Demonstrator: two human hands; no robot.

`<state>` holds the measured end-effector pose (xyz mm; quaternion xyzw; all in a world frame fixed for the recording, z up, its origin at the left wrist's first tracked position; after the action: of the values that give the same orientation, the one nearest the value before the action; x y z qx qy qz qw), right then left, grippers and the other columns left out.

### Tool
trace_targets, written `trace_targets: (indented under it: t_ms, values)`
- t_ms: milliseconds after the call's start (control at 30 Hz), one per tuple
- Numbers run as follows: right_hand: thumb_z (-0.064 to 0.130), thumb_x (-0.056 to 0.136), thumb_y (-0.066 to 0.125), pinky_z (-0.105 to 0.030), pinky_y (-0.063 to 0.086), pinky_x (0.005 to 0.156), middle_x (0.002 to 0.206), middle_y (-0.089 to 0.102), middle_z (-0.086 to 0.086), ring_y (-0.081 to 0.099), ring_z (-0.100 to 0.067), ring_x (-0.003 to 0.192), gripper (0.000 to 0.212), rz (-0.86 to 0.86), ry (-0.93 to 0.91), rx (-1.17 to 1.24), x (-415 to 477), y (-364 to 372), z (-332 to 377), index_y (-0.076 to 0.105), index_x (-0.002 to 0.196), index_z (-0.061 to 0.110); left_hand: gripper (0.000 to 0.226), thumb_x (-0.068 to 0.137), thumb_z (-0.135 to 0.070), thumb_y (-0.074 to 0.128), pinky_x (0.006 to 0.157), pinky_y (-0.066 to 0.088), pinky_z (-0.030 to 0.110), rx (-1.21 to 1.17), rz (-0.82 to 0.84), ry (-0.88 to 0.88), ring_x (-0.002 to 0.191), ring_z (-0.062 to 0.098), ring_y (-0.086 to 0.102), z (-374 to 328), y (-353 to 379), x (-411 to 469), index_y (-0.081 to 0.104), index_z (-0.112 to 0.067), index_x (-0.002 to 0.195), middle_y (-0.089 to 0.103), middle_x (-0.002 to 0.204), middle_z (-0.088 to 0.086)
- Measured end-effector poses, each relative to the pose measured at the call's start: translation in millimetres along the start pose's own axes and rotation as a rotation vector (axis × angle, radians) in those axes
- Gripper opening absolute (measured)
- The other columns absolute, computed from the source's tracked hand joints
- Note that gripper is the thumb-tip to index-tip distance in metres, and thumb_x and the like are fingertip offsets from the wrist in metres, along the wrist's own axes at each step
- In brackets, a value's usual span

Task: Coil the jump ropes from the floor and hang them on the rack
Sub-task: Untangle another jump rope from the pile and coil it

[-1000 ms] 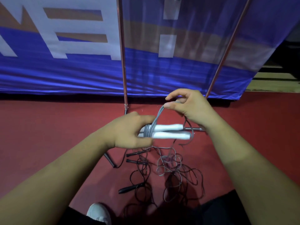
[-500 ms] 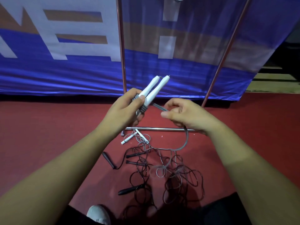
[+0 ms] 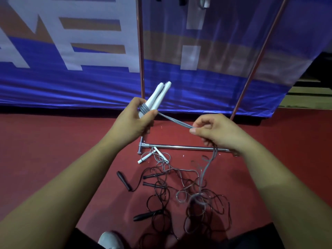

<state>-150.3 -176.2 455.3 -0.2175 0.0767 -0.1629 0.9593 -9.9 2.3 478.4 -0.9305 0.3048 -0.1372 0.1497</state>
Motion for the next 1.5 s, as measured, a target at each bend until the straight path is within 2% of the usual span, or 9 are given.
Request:
trace_targets:
  t_ms: [133, 267, 400, 600, 833, 1000, 1233, 1333, 1500]
  values:
    - [0.023, 0.093, 0.066, -0.030, 0.041, 0.056, 0.058, 0.052, -0.004, 0.050, -0.017, 0.052, 0.011, 0.067, -0.013, -0.030, -3, 11, 7, 0.072, 0.087, 0.017, 0.028, 0.091, -0.036, 0.069, 0.060, 0.050, 0.035, 0.358, 0.014, 0.091, 0.064, 0.017, 0.064, 3, -8, -1, 0.050, -0.024, 0.108, 0.070, 0.080, -0.003]
    - [0.020, 0.096, 0.062, -0.024, 0.025, 0.047, 0.054, 0.034, 0.002, 0.028, -0.011, 0.046, 0.017, 0.186, 0.015, 0.073, -8, 34, 20, 0.070, 0.087, 0.007, 0.040, 0.092, -0.038, 0.068, 0.062, 0.040, 0.036, 0.666, 0.046, 0.145, 0.077, 0.033, 0.057, 1, 6, -5, 0.048, -0.018, 0.120, 0.065, 0.092, 0.011]
    - [0.013, 0.086, 0.073, -0.022, 0.024, 0.043, 0.049, 0.036, 0.001, 0.029, -0.012, 0.044, 0.008, 0.195, -0.026, 0.137, -13, 41, 36, 0.070, 0.084, 0.006, 0.037, 0.096, -0.042, 0.058, 0.063, 0.037, 0.037, 0.966, 0.132, 0.180, 0.092, 0.039, 0.062, 3, 31, -10, 0.046, -0.017, 0.120, 0.066, 0.101, 0.014]
    - [0.017, 0.084, 0.075, -0.018, 0.036, 0.049, 0.049, 0.054, 0.011, 0.042, -0.002, 0.044, 0.006, -0.052, -0.164, -0.122, -8, 11, 45, 0.075, 0.080, 0.014, 0.047, 0.081, -0.068, 0.064, 0.061, 0.036, 0.032, 0.998, 0.458, 0.188, 0.078, 0.022, 0.054, 17, 73, -29, 0.056, -0.025, 0.100, 0.054, 0.075, -0.007]
    - [0.011, 0.073, 0.085, -0.015, 0.037, 0.050, 0.058, 0.061, -0.003, 0.046, -0.005, 0.049, 0.020, -0.133, -0.118, 0.007, -1, -14, 24, 0.068, 0.081, 0.005, 0.029, 0.086, -0.051, 0.066, 0.062, 0.042, 0.031, 0.739, 0.743, 0.337, 0.065, 0.012, 0.053, 3, 95, -46, 0.062, -0.029, 0.105, 0.061, 0.071, -0.004]
    - [0.010, 0.080, 0.079, -0.017, 0.044, 0.056, 0.070, 0.070, -0.011, 0.058, -0.008, 0.060, 0.012, -0.048, -0.155, 0.009, 3, -10, 17, 0.073, 0.086, 0.003, 0.035, 0.079, -0.055, 0.062, 0.059, 0.043, 0.033, 0.414, 0.676, 0.292, 0.061, 0.005, 0.050, -18, 75, -45, 0.061, -0.022, 0.089, 0.059, 0.072, 0.000]
    - [0.004, 0.093, 0.062, -0.013, 0.046, 0.075, 0.081, 0.075, 0.008, 0.063, 0.003, 0.079, 0.014, 0.062, -0.207, -0.090, 2, 4, 19, 0.074, 0.094, 0.012, 0.040, 0.094, -0.023, 0.066, 0.047, 0.038, 0.021, -0.242, 0.599, 0.076, 0.056, 0.016, 0.047, -26, 66, -43, 0.050, -0.032, 0.131, 0.056, 0.075, 0.003]
    - [0.016, 0.100, 0.054, -0.022, 0.052, 0.089, 0.090, 0.076, -0.012, 0.069, -0.008, 0.087, 0.020, 0.127, -0.132, 0.079, 2, 20, 15, 0.069, 0.107, 0.005, 0.033, 0.092, -0.022, 0.061, 0.043, 0.034, 0.019, -0.335, 0.496, 0.059, 0.053, 0.020, 0.049, -28, 63, -37, 0.060, -0.035, 0.122, 0.053, 0.077, 0.010]
    - [0.013, 0.098, 0.057, -0.023, 0.047, 0.055, 0.064, 0.056, -0.006, 0.054, -0.018, 0.054, 0.010, 0.165, -0.021, 0.225, 0, 36, 8, 0.060, 0.104, 0.006, 0.023, 0.086, -0.024, 0.059, 0.039, 0.027, 0.016, -0.480, 0.271, -0.051, 0.040, 0.018, 0.039, -19, 42, -21, 0.058, -0.006, 0.100, 0.049, 0.057, 0.011]
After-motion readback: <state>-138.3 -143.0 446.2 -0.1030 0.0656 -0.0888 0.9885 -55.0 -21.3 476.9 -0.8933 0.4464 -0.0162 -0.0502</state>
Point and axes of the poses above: each hand's wrist, its own x-axis towards the middle knuckle, its own y-axis out of the palm, z = x × y, the point moved 9 cm from there along x, towards the middle knuckle
